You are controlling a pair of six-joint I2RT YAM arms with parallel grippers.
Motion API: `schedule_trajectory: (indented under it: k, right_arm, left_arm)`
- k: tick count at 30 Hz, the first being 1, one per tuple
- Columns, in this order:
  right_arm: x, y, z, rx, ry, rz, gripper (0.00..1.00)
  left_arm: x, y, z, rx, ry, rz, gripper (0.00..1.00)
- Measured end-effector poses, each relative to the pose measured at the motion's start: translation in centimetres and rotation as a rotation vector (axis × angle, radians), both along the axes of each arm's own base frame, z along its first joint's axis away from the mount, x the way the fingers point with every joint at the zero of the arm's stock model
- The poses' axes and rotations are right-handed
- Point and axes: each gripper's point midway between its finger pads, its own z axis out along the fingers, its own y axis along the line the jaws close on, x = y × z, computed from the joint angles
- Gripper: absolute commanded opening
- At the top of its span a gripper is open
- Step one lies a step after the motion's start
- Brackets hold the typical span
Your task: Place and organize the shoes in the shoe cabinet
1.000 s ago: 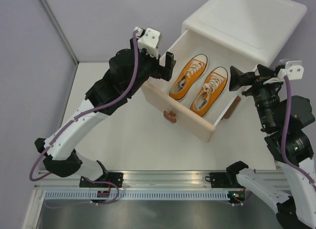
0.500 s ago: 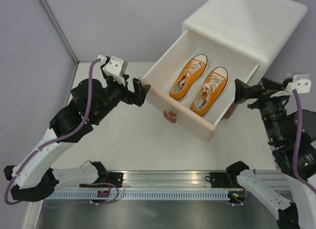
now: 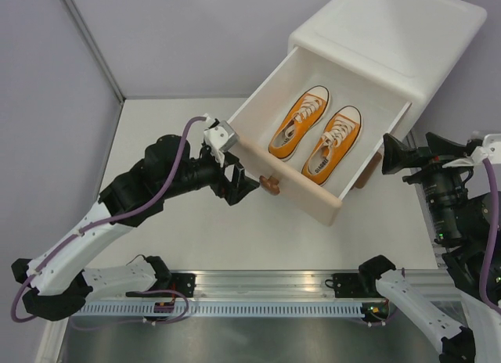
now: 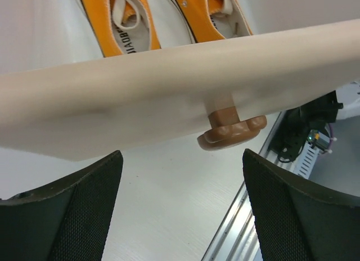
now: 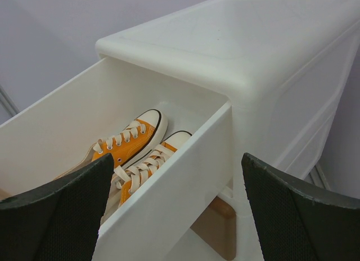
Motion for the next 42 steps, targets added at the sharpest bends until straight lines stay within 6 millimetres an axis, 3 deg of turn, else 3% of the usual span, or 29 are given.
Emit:
schedule_trajectory:
  k: [6,13,21,30,42]
  right_arm:
    - [-1.0,-0.8,0.5,0.005,-0.032,-0.018,0.98]
    - [-0.6,-0.7,-0.4,-0.015,-0.013,-0.023,0.98]
    - [-0.4,-0.6,-1.0,-0.021,-0.002,-0.023,0.98]
    - [-1.5,-1.2,-0.5,-0.005,-0.032,-0.027,0.98]
    - [-2.6,-2.0,-0.4,0.005,-0.046,-0.041,0.98]
  left_arm:
    - [-0.5,-2.0,-1.5,0.019,0.055,-0.082,0.86]
    - [-0.2,-3.5,-2.1,0.018,0.094,-0.089,0.86]
    - [0.1,-4.1,-1.4,0.025,0.127,-0.076,0.87]
    - [2.4,-5.3,-0.5,0.023,0.119,0.002,0.88]
    - [3.2,-6.4,0.3,-0.001,0.142,0.026,0.88]
